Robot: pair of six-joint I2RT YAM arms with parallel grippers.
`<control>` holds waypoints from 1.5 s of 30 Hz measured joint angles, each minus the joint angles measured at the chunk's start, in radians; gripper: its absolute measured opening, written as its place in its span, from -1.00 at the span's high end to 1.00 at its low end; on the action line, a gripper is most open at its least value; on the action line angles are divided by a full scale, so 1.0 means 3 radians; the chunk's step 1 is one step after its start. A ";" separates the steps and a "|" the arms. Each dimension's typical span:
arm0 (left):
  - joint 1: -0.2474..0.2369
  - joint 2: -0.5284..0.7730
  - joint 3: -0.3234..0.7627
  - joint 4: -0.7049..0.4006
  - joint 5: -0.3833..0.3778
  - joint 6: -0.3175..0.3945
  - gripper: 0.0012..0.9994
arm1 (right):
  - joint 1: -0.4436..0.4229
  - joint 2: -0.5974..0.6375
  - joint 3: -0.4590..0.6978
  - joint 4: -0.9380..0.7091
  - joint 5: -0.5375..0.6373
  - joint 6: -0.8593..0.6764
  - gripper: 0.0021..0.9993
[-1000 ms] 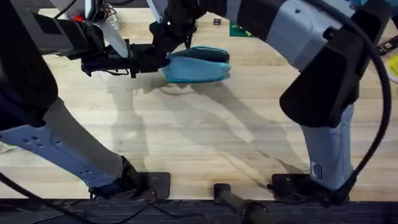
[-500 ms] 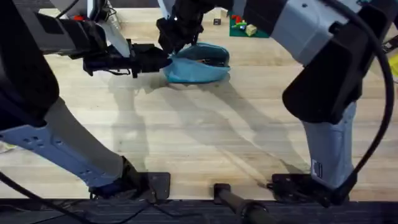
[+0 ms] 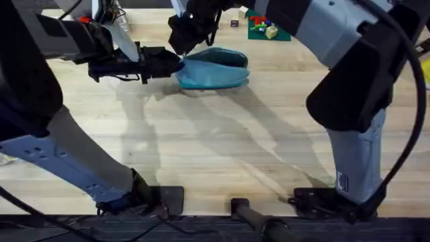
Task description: Unzip the bag, pick up the pens from the table one at a time and place them inside, then zip the bag closed.
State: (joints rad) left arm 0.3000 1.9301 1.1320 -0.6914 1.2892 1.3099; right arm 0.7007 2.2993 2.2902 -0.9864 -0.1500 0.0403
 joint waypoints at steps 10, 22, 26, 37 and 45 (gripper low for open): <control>0.0005 0.0000 0.0000 -0.0010 0.0001 0.0001 0.92 | -0.0061 0.0000 0.0000 -0.0044 -0.0263 -0.0536 0.94; -0.0001 0.0000 0.0000 -0.0023 -0.0006 0.0001 0.92 | -0.0143 0.0000 0.0013 -0.0213 -0.0464 -0.1709 0.94; -0.0007 0.0000 0.0000 -0.0027 -0.0003 0.0001 0.92 | -0.0173 0.0000 0.0013 -0.0310 -0.0501 -0.1953 0.94; -0.0036 0.0000 -0.0001 -0.0017 0.0015 0.0001 0.92 | -0.0346 0.0000 0.0024 -0.0486 -0.0626 -0.2320 0.94; -0.0036 0.0000 -0.0001 -0.0025 -0.0008 0.0000 0.92 | -0.0368 0.0000 0.0046 -0.0592 -0.0572 -0.2633 0.94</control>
State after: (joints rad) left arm 0.2893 1.9301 1.1316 -0.6991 1.2869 1.3098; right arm 0.5903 2.2993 2.3039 -1.1641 -0.3217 -0.7495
